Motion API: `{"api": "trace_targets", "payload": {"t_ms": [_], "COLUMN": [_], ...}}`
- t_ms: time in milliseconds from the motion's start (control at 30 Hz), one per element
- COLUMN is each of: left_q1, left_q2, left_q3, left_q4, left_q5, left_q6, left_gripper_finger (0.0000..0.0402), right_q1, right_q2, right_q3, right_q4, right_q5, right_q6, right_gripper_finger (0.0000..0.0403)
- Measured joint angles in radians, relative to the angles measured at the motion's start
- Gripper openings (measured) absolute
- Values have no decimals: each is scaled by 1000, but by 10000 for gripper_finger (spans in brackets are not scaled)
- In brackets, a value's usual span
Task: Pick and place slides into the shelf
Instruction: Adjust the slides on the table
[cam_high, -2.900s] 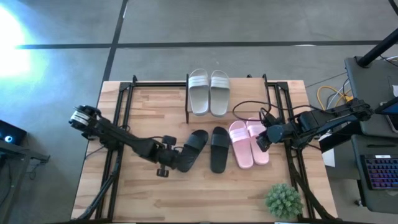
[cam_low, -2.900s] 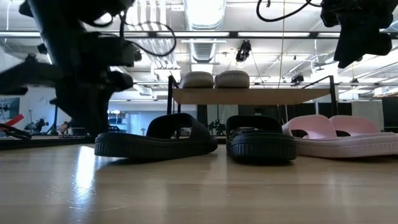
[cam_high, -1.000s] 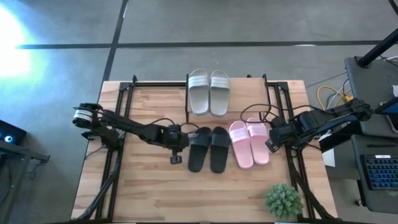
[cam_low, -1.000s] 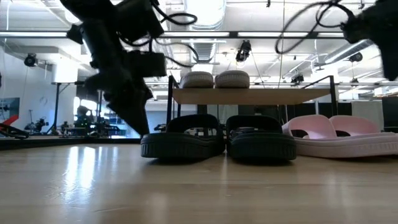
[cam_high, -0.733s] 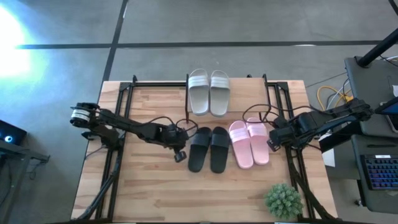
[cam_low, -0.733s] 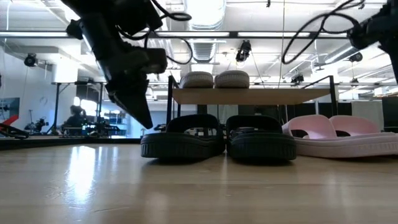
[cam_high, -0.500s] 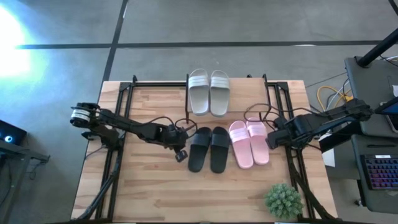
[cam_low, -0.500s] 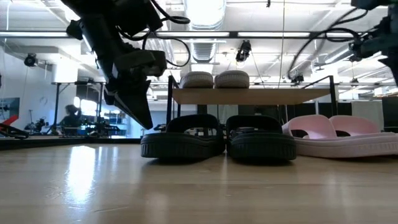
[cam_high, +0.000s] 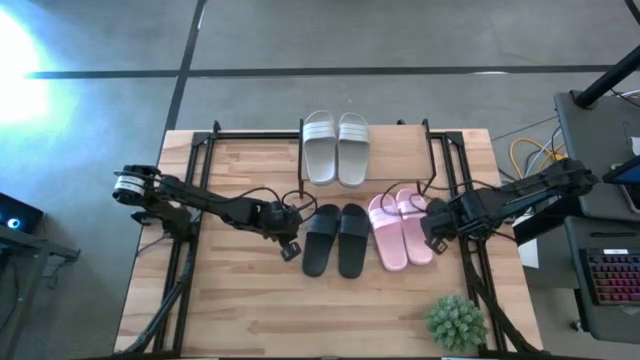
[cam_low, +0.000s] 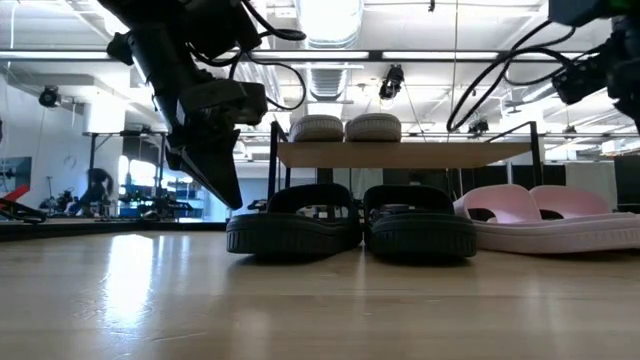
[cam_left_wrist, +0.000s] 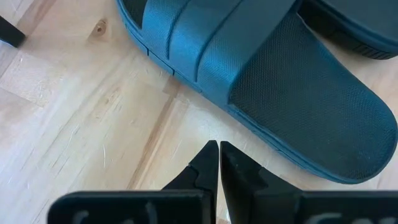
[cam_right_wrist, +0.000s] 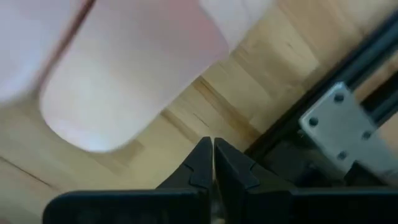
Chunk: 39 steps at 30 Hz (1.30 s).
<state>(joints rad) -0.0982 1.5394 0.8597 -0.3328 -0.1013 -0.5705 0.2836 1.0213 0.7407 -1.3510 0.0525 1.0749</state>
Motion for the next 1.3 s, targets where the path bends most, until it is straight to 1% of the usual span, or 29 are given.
{"api": "trace_targets", "payload": {"t_ms": [67,133,267,367,533,733,900,1000,1300], "left_q1": [0,0,0,0,0,0,0,0,0], "left_q2": [0,0,1,1,1,1,1,1,1], "left_q3": [0,0,0,0,-1,-2,-2,-2,-2], "left_q4": [0,-1,-2,-6,-19,-18,-18,-18,-18], "left_q5": [1,3,3,3,2,0,-1,-1,-1], "left_q6": [0,0,0,0,0,1,1,1,0], "left_gripper_finger": [2,2,2,2,2,2,2,2,2], "right_q1": [0,0,0,-1,0,0,0,0,-1], "right_q2": [24,43,58,58,62,70,102,136,255], "right_q3": [-10,-24,-74,-117,-161,-171,-201,-215,-201], "right_q4": [2,26,91,141,179,206,298,346,375], "right_q5": [13,50,103,106,90,94,44,37,26], "right_q6": [-106,-176,-260,-259,-157,-147,-207,-221,-328], "right_gripper_finger": [9,9,9,8,8,8,8,8,8]}}
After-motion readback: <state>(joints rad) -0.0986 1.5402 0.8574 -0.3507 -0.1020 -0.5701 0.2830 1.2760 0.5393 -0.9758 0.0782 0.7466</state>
